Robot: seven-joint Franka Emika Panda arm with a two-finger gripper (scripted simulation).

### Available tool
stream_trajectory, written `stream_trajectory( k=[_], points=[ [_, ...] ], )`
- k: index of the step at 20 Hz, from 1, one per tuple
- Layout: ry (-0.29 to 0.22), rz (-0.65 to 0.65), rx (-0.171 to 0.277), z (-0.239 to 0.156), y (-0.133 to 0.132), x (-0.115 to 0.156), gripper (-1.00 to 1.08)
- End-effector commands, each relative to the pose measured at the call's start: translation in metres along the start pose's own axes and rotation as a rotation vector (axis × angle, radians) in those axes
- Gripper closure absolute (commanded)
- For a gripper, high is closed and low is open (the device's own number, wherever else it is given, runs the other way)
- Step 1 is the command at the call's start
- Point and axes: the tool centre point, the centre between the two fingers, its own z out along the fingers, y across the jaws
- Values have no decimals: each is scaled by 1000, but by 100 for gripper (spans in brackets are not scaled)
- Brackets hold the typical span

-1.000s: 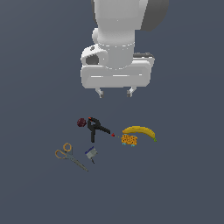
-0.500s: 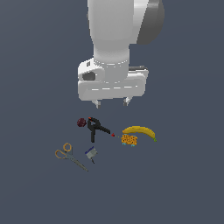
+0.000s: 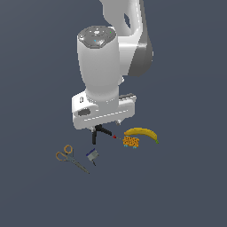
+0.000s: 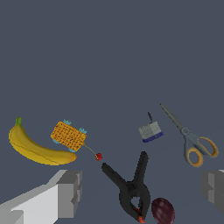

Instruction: Pick up a designated object from a clutter of objects.

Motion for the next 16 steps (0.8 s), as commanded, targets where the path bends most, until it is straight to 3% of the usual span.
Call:
stream_trajectory(
  k=[1, 16],
  points=[
    [-7, -53, 1, 23, 11, 5, -92],
    [-40, -327, 12, 152, 65, 13, -92]
  ],
)
